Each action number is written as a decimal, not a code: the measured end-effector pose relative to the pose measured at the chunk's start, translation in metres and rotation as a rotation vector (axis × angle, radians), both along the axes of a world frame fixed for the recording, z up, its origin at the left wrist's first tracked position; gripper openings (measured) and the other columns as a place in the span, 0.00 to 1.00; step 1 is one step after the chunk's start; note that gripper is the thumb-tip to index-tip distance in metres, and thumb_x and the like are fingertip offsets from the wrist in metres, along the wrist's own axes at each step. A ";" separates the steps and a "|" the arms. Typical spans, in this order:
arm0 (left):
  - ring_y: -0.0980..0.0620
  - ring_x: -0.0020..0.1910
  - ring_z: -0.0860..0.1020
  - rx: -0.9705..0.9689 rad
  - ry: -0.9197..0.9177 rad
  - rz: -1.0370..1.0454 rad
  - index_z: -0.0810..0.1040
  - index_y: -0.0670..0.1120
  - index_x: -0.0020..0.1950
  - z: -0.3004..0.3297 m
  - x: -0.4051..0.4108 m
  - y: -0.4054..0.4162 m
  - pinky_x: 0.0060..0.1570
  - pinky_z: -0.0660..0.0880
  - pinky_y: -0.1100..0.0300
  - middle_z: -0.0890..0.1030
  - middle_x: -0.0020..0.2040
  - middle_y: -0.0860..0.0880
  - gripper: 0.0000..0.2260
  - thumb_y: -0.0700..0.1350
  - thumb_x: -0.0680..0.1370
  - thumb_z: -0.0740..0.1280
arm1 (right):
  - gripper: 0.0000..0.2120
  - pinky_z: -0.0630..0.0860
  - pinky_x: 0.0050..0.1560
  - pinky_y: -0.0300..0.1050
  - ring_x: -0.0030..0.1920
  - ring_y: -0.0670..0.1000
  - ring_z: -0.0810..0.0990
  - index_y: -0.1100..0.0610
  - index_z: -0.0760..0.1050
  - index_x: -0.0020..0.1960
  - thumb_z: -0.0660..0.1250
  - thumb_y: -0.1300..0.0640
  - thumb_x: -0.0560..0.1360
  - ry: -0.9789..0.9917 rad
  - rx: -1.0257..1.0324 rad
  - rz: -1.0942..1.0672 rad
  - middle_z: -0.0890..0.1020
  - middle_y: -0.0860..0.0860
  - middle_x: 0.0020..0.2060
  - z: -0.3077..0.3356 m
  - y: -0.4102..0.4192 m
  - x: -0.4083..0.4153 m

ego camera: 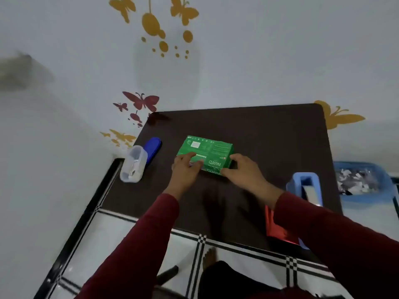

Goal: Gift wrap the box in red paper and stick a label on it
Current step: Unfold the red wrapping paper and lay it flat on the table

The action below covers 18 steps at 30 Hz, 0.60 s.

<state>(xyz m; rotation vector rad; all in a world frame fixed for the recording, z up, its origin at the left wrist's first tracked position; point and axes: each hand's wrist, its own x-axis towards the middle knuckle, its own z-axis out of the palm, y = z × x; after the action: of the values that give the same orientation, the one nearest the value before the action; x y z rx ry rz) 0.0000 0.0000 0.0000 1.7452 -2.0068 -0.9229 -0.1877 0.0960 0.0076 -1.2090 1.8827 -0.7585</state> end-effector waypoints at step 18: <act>0.63 0.60 0.74 -0.056 0.361 -0.141 0.73 0.57 0.75 -0.123 0.089 -0.171 0.55 0.66 0.81 0.72 0.65 0.51 0.24 0.45 0.80 0.72 | 0.31 0.75 0.64 0.44 0.60 0.46 0.74 0.55 0.71 0.74 0.76 0.54 0.74 -0.035 -0.264 -0.849 0.68 0.48 0.61 -0.125 -0.137 0.108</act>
<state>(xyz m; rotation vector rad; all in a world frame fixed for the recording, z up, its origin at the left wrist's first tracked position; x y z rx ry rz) 0.0892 -0.1713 -0.1234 1.3088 -1.9107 -1.1233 -0.0800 -0.0413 -0.1173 -0.4766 2.3132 -1.4922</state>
